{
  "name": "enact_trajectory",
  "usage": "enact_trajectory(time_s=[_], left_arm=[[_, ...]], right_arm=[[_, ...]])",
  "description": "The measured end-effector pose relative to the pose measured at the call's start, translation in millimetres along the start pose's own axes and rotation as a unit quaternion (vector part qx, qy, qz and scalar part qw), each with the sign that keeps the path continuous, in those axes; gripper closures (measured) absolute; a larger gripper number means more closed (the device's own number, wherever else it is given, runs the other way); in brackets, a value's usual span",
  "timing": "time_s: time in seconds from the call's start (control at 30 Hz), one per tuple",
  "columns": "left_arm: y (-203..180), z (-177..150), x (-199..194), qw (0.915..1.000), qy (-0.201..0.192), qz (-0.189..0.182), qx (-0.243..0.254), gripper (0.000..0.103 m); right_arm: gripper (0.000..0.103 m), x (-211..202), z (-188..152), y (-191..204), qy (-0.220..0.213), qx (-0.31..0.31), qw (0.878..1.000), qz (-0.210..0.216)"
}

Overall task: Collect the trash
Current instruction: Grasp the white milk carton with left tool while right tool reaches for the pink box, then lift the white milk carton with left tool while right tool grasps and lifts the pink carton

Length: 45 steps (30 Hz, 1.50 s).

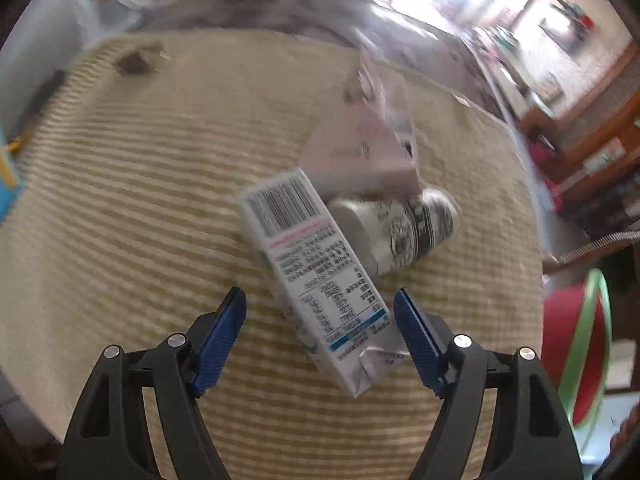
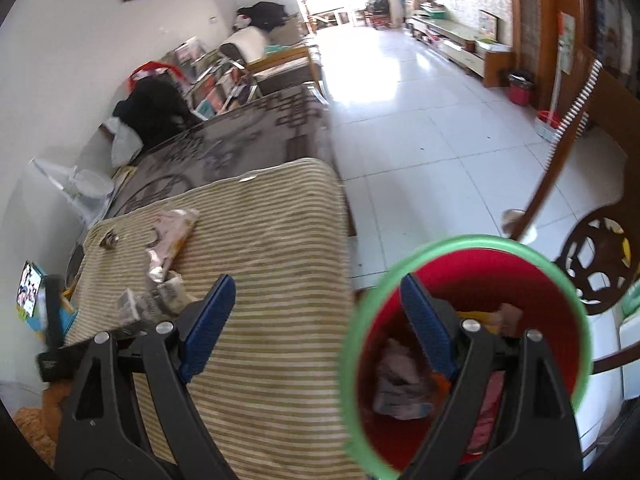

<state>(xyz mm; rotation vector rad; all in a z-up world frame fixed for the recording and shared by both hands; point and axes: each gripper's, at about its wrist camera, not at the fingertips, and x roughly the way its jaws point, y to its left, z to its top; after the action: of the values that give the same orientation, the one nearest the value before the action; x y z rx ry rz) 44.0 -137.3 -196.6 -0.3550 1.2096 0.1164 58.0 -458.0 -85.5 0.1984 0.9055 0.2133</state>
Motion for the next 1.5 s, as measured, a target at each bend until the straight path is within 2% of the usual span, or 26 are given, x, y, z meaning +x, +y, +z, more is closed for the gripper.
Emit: enact_trajectory(time_s=[0.03,0.07,0.1,0.17,0.27,0.5,0.67,0.73,0.87,1.03,1.1,1.13,1.17,1.27,1.5], left_arm=[[3,0,2,0.9999,0.004,-0.015,0.003,0.032],[6,2,4,0.9993,0.007,-0.037,0.007,0.042],[8,4,4,0.9987,0.011,-0.048,0.013,0.044],[12,8,1,0.9972,0.010,-0.064,0.038,0.059],[30,15,-9,0.9945,0.005,-0.083,0.064,0.064],[94,29,-28,0.9954,-0.013,-0.063,0.071,0.065],[148,41,-27,0.9969,-0.001,-0.052,0.058,0.066],[162,45,-28,0.9968,-0.002,-0.056,0.057,0.067],[173,47,-29,0.9957,-0.003,-0.066,0.065,0.065],[177,50,-28,0.9940,-0.002,-0.080,0.074,0.065],[176,51,-28,0.9931,-0.003,-0.086,0.080,0.059],[182,53,-31,0.9926,-0.005,-0.089,0.083,0.051],[184,53,-32,0.9923,-0.006,-0.091,0.084,0.047],[186,55,-30,0.9916,-0.002,-0.101,0.081,0.045],[174,59,-20,0.9877,0.010,-0.128,0.090,0.044]], right_arm=[[0.020,2,-1,8,0.002,-0.004,1.000,0.000],[0.020,4,-3,19,0.006,-0.010,1.000,-0.001],[0.020,8,-6,33,0.012,-0.014,1.000,-0.001],[0.020,16,-10,51,0.023,-0.016,1.000,0.002],[0.020,27,-14,82,0.032,-0.018,0.999,0.008],[0.020,58,-21,148,0.047,-0.015,0.998,0.025],[0.020,97,-18,188,0.069,-0.015,0.997,0.039],[0.020,120,-11,205,0.068,-0.032,0.997,0.027],[0.020,163,7,226,0.075,-0.064,0.995,-0.004],[0.020,220,19,231,0.117,-0.061,0.991,-0.034],[0.020,234,18,230,0.131,-0.056,0.989,-0.041],[0.021,242,17,230,0.140,-0.054,0.988,-0.041],[0.030,245,16,230,0.147,-0.055,0.987,-0.040],[0.042,243,16,232,0.142,-0.047,0.988,-0.041],[0.044,191,7,251,0.099,-0.056,0.993,0.003]])
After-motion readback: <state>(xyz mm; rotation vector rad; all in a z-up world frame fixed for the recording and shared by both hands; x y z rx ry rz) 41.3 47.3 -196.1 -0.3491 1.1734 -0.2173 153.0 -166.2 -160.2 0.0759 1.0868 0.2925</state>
